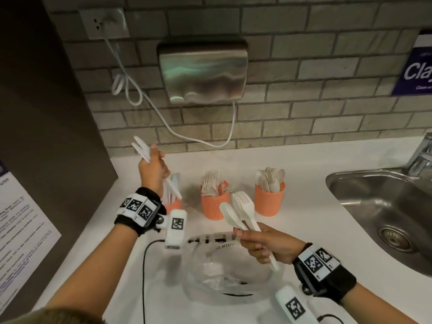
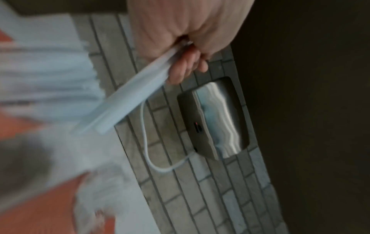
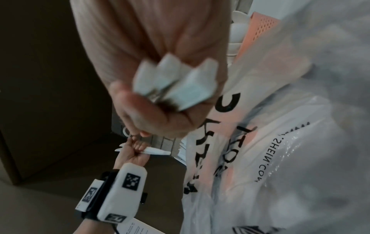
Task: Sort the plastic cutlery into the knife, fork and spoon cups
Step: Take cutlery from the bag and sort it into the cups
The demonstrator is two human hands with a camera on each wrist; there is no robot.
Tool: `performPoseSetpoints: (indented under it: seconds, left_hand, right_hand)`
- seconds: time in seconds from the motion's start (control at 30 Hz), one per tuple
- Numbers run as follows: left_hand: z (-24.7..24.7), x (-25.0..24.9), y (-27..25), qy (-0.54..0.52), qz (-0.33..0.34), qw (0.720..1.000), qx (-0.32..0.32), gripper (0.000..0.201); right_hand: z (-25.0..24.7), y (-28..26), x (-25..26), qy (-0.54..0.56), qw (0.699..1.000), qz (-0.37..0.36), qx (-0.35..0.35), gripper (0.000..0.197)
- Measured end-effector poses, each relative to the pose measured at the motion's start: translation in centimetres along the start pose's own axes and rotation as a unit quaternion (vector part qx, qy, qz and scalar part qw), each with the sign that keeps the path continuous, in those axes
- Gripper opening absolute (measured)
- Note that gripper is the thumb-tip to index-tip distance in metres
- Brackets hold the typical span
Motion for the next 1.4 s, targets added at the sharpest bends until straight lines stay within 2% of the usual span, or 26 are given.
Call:
performPoseSetpoints:
  seconds: [0.03,0.13,0.33,0.47,0.57,0.63,0.7,0.83,0.93,1.0,1.03,1.1,1.17,1.23,1.3,1.33,1.4]
  left_hand:
    - [-0.5,-0.2,0.9,0.011,0.027,0.999,-0.019,0.036]
    - [-1.7,0.2,3.2,0.03,0.064,0.996,-0.055,0.041]
    - [-3.2,4.7,5.3,0.157,0.047,0.984,-0.063,0.048]
    - [-4.4,8.0,5.2,0.25,0.089,0.963,-0.048,0.033]
    - [-4.7,8.8,4.4,0.271,0.147,0.951,-0.031,0.017]
    - [-4.9,9.0,4.0,0.327,0.204,0.923,-0.012,0.009]
    - [-5.1,9.4,3.9,0.421,0.239,0.875,0.01,0.019]
    - [-5.2,9.8,3.3,0.53,0.241,0.81,0.061,0.04]
    - [-5.2,10.1,3.2,0.61,0.237,0.75,0.096,0.061]
    - [-5.1,10.2,3.1,0.652,0.225,0.718,0.098,0.061]
    - [-4.9,10.0,2.9,0.66,0.217,0.713,0.095,0.061]
    - [-4.5,9.0,2.6,0.642,0.22,0.73,0.08,0.063]
    - [-3.7,7.2,1.8,0.57,0.25,0.78,0.066,0.057]
    - [-2.6,5.3,0.0,0.472,0.264,0.839,0.067,0.037]
    - [-1.2,3.5,-3.0,0.374,0.199,0.9,0.106,0.02]
    - [-0.6,2.9,-4.8,0.337,0.151,0.918,0.143,0.02]
    - [0.5,2.5,-8.6,0.301,0.07,0.922,0.234,0.02]
  right_hand:
    - [-0.1,0.2,0.1,-0.005,1.0,-0.001,-0.008,0.026]
    - [-0.3,0.8,0.6,0.014,1.0,0.006,-0.015,0.023]
    - [-0.9,1.9,0.4,0.108,0.993,0.034,0.014,0.034]
    - [-1.3,2.2,0.2,0.16,0.986,0.035,0.04,0.053]
    - [-1.3,2.3,0.2,0.159,0.986,0.043,0.017,0.067]
    - [-1.4,2.5,0.2,0.17,0.984,0.051,0.001,0.07]
    - [-1.4,2.6,0.3,0.18,0.982,0.05,-0.007,0.071]
    - [-1.1,2.6,0.5,0.171,0.984,0.043,-0.017,0.067]
    - [-0.9,2.5,0.5,0.157,0.986,0.028,-0.039,0.061]
    - [-0.8,2.4,0.6,0.136,0.989,0.01,-0.066,0.056]
    - [-0.7,2.3,0.7,0.123,0.989,-0.001,-0.081,0.055]
    - [-0.5,2.1,0.8,0.098,0.988,-0.023,-0.116,0.055]
    - [-0.5,2.1,0.9,0.078,0.985,-0.044,-0.15,0.055]
    - [-0.3,2.1,1.0,0.066,0.979,-0.065,-0.179,0.053]
    - [0.1,2.3,1.1,0.054,0.972,-0.093,-0.21,0.044]
    - [0.4,2.4,1.1,0.048,0.967,-0.11,-0.226,0.037]
    - [1.1,2.6,1.2,0.036,0.954,-0.154,-0.253,0.024]
Point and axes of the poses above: each hand's wrist, its own y-axis towards the middle knuckle, its own z-axis out of the palm, x = y × z, the point moved 1 cm from there along y, towards the middle knuckle, and after that the axes turned 3 degrees about -x, right-handed, at the moved point
